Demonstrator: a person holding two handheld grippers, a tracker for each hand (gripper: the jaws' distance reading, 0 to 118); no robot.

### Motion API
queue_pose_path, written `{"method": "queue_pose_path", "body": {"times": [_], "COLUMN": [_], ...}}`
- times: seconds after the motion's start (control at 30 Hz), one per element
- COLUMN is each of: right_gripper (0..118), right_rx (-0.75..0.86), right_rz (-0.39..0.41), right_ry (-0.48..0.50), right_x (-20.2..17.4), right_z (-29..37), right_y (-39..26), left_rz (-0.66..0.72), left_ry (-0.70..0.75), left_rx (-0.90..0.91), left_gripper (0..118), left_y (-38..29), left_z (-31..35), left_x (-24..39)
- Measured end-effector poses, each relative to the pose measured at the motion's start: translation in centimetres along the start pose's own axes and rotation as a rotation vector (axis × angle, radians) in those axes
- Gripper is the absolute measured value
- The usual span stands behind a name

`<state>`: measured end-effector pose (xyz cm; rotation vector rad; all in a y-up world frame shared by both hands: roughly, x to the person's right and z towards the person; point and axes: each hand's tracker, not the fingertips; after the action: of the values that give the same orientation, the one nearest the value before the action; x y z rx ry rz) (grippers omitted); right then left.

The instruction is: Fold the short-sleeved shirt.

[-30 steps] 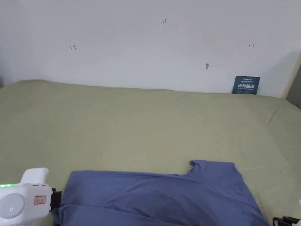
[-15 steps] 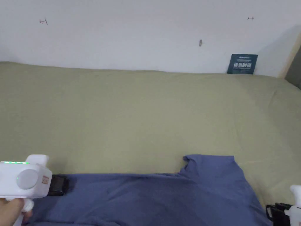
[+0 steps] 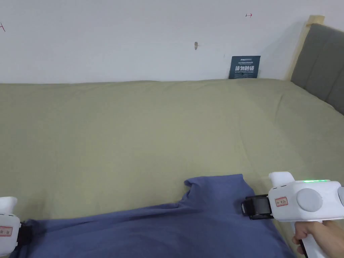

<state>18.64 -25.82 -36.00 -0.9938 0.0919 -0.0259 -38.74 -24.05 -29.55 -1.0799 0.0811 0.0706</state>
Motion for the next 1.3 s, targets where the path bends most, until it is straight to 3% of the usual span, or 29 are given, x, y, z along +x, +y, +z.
{"method": "queue_pose_path", "body": {"times": [0.07,0.13,0.2,0.23,0.27,0.3,0.5,0.53,0.9,1.3], "right_gripper": [102,96,55,43,43,0,1,1,1,1], "right_rx": [-0.113,-0.125,-0.081,-0.052,-0.009,0.003,0.107,0.103,0.26,0.214], "right_rz": [0.039,0.058,0.054,0.058,0.065,0.059,0.026,0.006,0.042,0.027], "right_ry": [-0.043,-0.047,-0.049,-0.052,-0.018,0.002,0.03,0.052,0.11,0.113], "right_x": [-0.6,-0.5,-0.5,-0.5,-0.5,-0.4,-1.4,-0.2,-0.9,-1.2], "right_z": [-1.3,-2.5,-1.3,-0.5,0.7,1.5,8.4,8.6,22.0,22.7], "right_y": [0.5,-0.3,-0.5,-0.4,-0.1,-0.2,-1.2,-1.3,-11.1,-22.3], "left_rz": [0.001,-0.003,0.001,0.004,0.01,0.012,0.017,0.012,-0.03,-0.022], "left_ry": [-0.002,-0.002,-0.007,-0.009,-0.012,-0.018,-0.041,-0.045,-0.078,-0.093], "left_rx": [0.0,0.001,0.002,0.006,0.015,0.018,0.082,0.098,0.228,0.225], "left_gripper": [5,5,5,5,5,5,5,5,5,5], "left_y": [0.1,0.0,0.1,0.1,0.0,0.0,-0.4,-0.6,-10.0,-20.5], "left_z": [0.2,0.4,0.3,0.6,0.9,1.2,5.6,6.6,16.6,15.5], "left_x": [0.1,0.2,-0.3,-0.4,-0.5,-0.6,-1.5,-1.6,-3.7,-5.2]}}
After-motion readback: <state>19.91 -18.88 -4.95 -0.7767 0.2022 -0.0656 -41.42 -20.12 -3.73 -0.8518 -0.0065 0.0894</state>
